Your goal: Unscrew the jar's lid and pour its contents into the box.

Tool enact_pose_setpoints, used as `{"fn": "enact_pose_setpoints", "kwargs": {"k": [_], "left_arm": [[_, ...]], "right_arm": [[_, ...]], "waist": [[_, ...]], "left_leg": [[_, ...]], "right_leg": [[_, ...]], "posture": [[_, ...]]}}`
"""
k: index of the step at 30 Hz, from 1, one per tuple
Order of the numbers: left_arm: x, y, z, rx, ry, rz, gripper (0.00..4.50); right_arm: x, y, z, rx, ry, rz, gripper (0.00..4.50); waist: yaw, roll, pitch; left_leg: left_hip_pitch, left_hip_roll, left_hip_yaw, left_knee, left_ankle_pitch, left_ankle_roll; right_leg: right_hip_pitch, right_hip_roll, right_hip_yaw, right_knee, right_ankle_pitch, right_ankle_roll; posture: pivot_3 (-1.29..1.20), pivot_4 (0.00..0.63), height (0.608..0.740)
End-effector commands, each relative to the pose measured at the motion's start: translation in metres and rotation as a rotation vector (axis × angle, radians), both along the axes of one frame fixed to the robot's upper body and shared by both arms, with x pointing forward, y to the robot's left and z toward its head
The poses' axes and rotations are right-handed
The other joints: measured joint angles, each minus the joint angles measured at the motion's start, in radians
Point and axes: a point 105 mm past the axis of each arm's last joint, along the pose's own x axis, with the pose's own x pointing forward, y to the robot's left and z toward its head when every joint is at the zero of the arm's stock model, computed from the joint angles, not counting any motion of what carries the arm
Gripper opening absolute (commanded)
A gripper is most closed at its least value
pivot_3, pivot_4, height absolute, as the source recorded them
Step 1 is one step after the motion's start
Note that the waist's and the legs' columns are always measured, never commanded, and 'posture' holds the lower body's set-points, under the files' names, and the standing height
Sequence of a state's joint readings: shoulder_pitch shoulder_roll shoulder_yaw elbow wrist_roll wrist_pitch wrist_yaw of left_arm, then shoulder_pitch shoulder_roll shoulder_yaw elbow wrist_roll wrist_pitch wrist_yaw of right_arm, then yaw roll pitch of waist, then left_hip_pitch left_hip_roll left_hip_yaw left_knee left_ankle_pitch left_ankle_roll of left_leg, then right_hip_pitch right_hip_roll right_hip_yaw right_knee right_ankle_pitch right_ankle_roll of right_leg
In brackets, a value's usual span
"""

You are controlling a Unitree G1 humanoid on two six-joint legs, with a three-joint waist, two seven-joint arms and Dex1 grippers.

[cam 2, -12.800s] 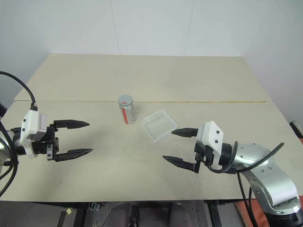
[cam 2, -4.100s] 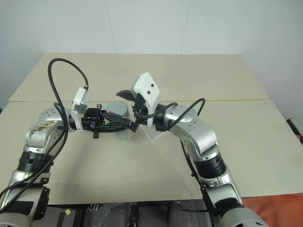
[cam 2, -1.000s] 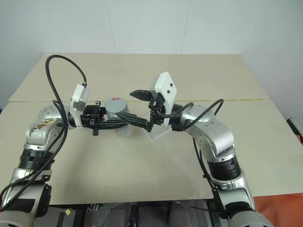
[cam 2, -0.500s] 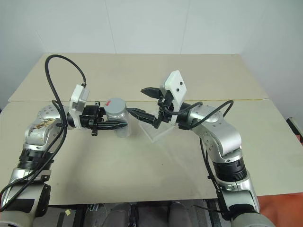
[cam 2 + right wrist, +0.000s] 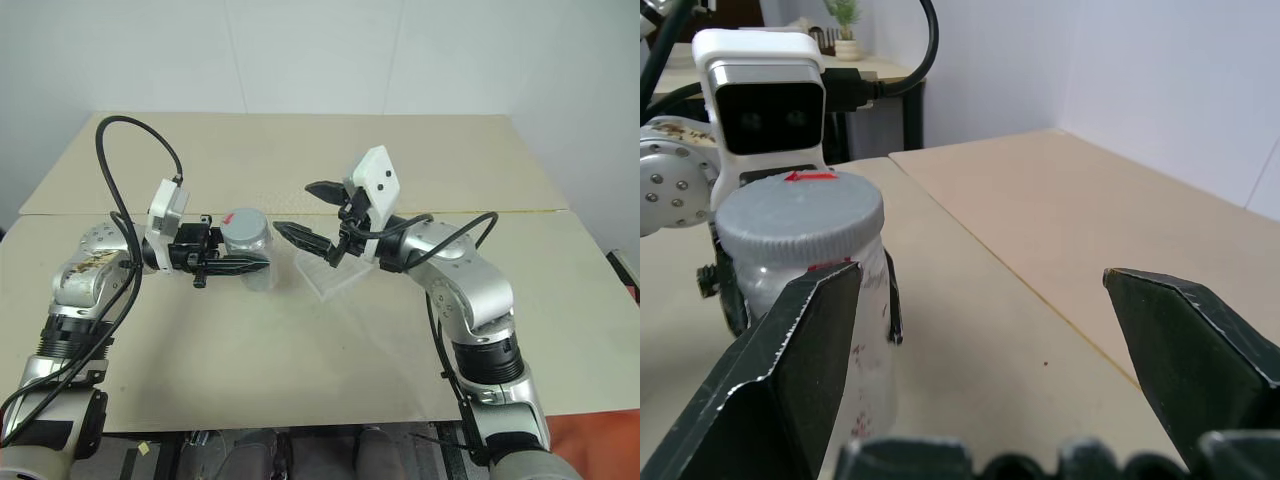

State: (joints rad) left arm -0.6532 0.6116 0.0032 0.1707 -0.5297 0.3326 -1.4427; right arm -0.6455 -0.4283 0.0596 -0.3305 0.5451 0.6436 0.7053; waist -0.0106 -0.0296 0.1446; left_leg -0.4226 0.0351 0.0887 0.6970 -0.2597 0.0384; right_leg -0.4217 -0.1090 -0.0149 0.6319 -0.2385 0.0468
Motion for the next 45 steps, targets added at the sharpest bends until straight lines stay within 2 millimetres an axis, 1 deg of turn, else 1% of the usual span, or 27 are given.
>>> {"fn": "enact_pose_setpoints", "kwargs": {"k": [1, 4, 8, 17, 25, 30, 45], "left_arm": [[-0.001, 0.001, 0.010, -0.003, -0.045, -0.004, 1.91], [-0.001, 0.000, 0.010, -0.005, -0.044, -0.004, 1.91], [-0.001, -0.001, 0.010, -0.006, -0.044, -0.005, 1.91], [-0.001, 0.000, 0.010, -0.004, -0.045, -0.007, 1.91], [-0.002, 0.000, 0.010, -0.004, -0.045, -0.003, 1.91], [-0.002, 0.000, 0.010, -0.007, -0.044, -0.002, 1.91], [-0.002, 0.001, 0.009, -0.006, -0.042, -0.002, 1.91]], "right_arm": [[-0.023, 0.002, 0.018, 0.036, -0.065, 0.108, 4.48], [-0.031, 0.010, 0.018, 0.039, -0.072, 0.158, 4.48], [-0.034, 0.026, 0.021, 0.047, -0.081, 0.187, 4.48], [-0.025, 0.053, 0.023, 0.037, -0.097, 0.180, 4.48], [-0.019, 0.064, 0.021, 0.020, -0.099, 0.182, 4.48], [-0.016, 0.064, 0.020, 0.018, -0.096, 0.175, 4.48], [-0.013, 0.050, 0.016, 0.007, -0.086, 0.136, 4.48]], "waist": [[-0.001, 0.000, 0.000], [-0.003, 0.000, 0.000], [-0.004, 0.000, 0.000], [-0.002, 0.000, 0.000], [-0.003, 0.000, 0.000], [-0.003, 0.000, 0.000], [-0.003, 0.000, 0.000]], "left_leg": [[0.000, 0.000, 0.000, 0.000, 0.000, 0.000], [0.000, 0.000, 0.000, 0.000, 0.000, 0.000], [0.000, 0.000, 0.000, 0.000, -0.001, 0.001], [0.000, 0.000, 0.000, 0.000, 0.001, -0.001], [0.000, 0.000, 0.000, 0.000, 0.001, -0.001], [0.000, 0.000, 0.000, 0.000, 0.001, -0.002], [0.000, 0.000, 0.000, 0.000, 0.001, -0.002]], "right_leg": [[0.000, 0.000, 0.000, 0.000, 0.000, 0.000], [0.000, 0.000, 0.000, 0.000, 0.000, 0.000], [0.000, 0.000, 0.000, 0.001, 0.000, 0.000], [0.000, 0.000, 0.000, 0.001, 0.000, 0.000], [0.000, 0.000, 0.000, 0.001, 0.000, 0.000], [0.000, 0.000, 0.000, 0.001, 0.000, 0.000], [0.000, 0.000, 0.000, 0.001, 0.000, 0.000]], "posture": [[0.00, 0.150, 0.740], [0.00, 0.150, 0.740], [0.00, 0.150, 0.740], [0.00, 0.150, 0.740], [0.00, 0.150, 0.740], [0.00, 0.150, 0.740], [0.00, 0.150, 0.740]]}}
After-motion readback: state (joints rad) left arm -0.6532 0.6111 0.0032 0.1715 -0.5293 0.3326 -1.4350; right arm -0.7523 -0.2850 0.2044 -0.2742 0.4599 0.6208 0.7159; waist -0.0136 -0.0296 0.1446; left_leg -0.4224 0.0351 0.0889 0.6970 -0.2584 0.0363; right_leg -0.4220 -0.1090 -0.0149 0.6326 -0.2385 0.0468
